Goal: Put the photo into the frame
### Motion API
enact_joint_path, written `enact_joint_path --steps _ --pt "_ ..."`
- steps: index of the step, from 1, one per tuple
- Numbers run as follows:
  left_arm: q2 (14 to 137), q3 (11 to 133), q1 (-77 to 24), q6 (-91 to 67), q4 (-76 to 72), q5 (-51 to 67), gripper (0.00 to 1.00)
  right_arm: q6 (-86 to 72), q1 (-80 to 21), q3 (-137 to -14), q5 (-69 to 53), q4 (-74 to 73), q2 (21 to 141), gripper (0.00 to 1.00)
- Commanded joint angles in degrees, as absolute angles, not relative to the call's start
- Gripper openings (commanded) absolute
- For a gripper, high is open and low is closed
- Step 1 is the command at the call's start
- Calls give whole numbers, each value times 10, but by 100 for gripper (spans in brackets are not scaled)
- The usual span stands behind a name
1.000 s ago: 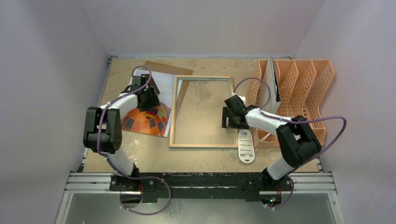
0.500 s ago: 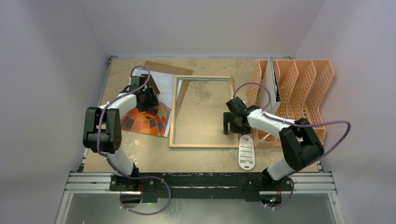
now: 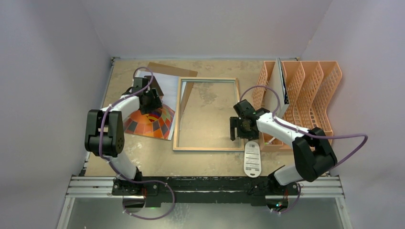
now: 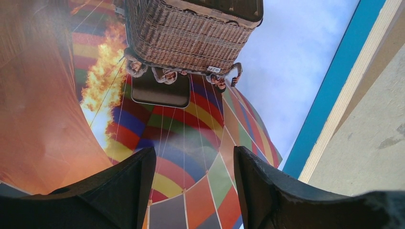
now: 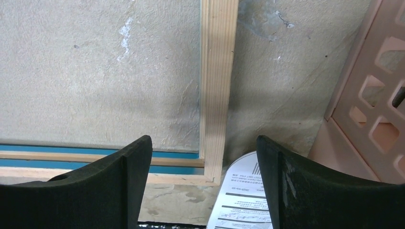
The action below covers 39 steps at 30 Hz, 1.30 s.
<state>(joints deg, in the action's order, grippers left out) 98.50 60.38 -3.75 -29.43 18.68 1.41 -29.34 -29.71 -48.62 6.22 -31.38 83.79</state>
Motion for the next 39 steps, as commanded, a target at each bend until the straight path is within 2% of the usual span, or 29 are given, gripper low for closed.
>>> enact_joint_path --steps 1,7,15,23,27,32,39 --pt "962 623 -31 -300 183 18 63 -299 -300 -488 47 -311 829 83" --pt "956 616 -31 -303 182 19 64 -326 -300 -487 48 -259 864 83" --pt "950 621 -30 -307 181 19 64 -335 -304 -458 38 -323 818 73" --pt "952 624 -26 -308 178 7 64 -338 -307 -494 59 -335 800 73" --pt "954 635 -23 -305 184 -5 64 -342 -318 -570 49 -277 801 74" --pt "950 657 -13 -290 197 -39 65 -341 -358 -631 14 -133 816 75" --pt "956 692 22 -291 203 -46 66 -382 -410 -779 -41 22 975 72"
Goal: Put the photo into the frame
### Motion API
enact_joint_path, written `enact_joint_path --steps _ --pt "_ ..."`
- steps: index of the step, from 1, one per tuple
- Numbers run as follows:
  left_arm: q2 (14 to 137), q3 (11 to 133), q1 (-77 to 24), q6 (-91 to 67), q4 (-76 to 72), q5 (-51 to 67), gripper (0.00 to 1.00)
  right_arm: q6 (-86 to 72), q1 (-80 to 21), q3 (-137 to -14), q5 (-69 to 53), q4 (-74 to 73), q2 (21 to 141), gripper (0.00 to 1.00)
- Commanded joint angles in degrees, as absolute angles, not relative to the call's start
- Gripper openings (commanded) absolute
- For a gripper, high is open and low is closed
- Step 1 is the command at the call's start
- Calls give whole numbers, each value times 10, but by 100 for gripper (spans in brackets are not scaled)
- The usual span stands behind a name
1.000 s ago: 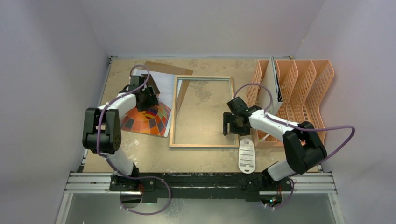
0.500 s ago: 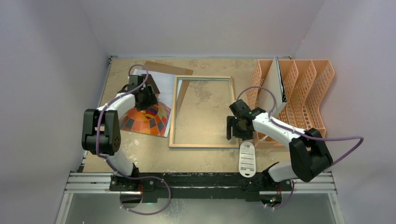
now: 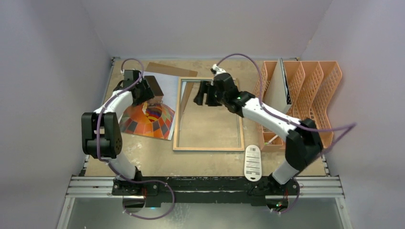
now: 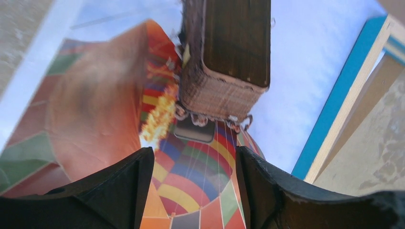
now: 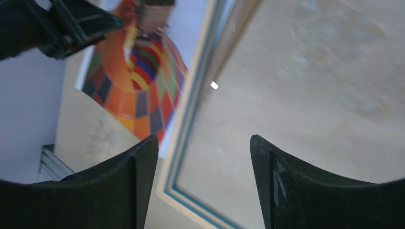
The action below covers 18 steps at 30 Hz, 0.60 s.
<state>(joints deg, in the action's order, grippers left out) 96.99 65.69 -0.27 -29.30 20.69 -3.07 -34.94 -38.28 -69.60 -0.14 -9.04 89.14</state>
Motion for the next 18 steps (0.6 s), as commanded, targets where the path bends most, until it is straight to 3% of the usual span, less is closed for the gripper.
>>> enact_joint_path --steps 1,7,13,18 --pt "958 695 26 -292 199 -43 66 -391 -420 -806 -49 38 1002 71" --pt "972 704 48 -279 170 -13 62 -434 -462 -957 -74 71 1157 54" --pt "1005 730 77 -237 138 4 63 -444 -492 -1087 -24 46 1287 56" --pt "1042 775 93 -170 148 -18 74 -430 -501 -1158 4 20 1362 58"
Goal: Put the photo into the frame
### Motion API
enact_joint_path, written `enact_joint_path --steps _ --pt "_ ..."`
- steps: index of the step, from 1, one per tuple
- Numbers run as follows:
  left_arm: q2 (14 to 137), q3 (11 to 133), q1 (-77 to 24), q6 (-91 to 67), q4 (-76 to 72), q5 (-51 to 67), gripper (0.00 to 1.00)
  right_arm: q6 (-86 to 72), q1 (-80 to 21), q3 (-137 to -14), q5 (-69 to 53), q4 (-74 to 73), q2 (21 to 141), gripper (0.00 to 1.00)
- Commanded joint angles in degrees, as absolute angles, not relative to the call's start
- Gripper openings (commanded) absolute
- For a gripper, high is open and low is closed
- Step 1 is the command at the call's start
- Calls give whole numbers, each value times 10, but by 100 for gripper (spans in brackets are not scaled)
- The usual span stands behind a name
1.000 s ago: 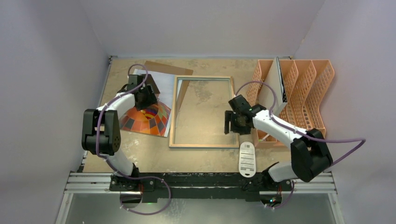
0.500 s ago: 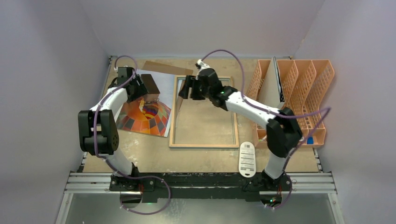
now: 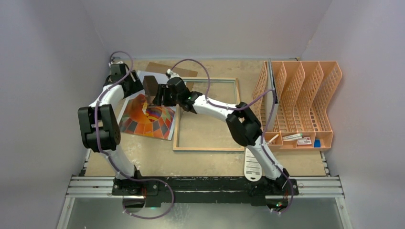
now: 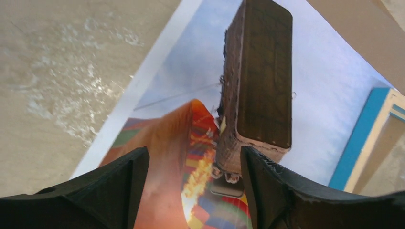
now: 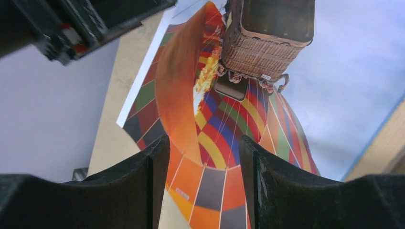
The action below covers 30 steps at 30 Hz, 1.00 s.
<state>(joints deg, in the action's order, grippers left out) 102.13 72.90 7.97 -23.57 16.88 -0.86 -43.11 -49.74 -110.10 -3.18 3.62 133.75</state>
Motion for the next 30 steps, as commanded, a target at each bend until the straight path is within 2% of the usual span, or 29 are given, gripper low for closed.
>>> enact_joint_path --steps 1,4,7,11,23,30 --pt "1052 785 95 -159 153 -20 76 -428 -501 -1164 12 18 1370 58" --pt "1083 814 103 -143 156 -20 81 -420 -502 -1169 23 20 1385 59" --pt "1118 845 117 -142 152 -4 82 -413 -502 -1172 29 16 1394 59" --pt "1170 896 139 -126 153 87 82 -393 -507 -1174 50 2 1400 59" --pt "1271 979 184 -95 214 221 72 -358 -511 -1202 102 -54 1428 60" --pt "1322 1006 203 -124 242 304 62 -315 -511 -1194 115 -30 1448 61"
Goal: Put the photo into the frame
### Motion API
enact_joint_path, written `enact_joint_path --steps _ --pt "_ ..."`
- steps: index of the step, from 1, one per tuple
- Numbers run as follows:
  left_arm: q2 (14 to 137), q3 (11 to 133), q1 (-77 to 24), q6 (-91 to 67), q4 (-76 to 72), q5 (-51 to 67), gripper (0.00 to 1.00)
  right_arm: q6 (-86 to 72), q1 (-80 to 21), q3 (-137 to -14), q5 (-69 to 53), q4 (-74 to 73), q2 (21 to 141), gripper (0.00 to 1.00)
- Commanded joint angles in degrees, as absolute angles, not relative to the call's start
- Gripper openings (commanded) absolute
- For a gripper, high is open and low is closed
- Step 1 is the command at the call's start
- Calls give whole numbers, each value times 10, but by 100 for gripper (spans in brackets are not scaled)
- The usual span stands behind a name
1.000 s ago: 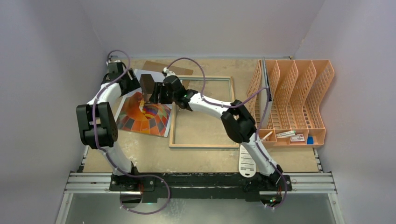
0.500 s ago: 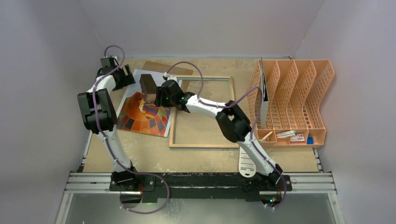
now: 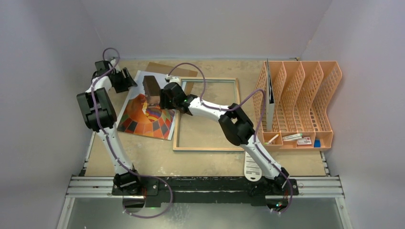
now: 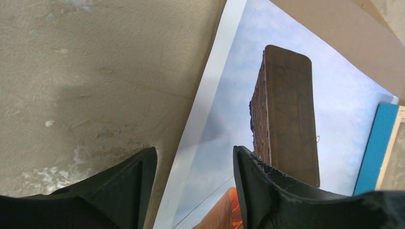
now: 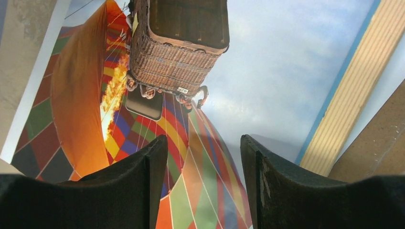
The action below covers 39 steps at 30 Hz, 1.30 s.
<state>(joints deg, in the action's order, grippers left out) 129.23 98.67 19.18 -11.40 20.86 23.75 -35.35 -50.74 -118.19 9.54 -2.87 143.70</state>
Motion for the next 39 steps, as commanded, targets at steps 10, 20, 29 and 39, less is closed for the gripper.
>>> enact_joint_path --steps 10,20,29,39 --pt "1387 1058 233 -214 211 438 57 -276 -512 -1208 56 -39 1489 61" --pt "1412 1034 219 -342 -14 476 67 -239 -513 -1198 18 -36 1513 60" --pt "1476 1064 204 -507 -141 526 63 -221 -512 -1189 23 -29 1507 60" --pt "1473 1090 211 -702 -336 554 52 -226 -511 -1192 27 -34 1507 60"
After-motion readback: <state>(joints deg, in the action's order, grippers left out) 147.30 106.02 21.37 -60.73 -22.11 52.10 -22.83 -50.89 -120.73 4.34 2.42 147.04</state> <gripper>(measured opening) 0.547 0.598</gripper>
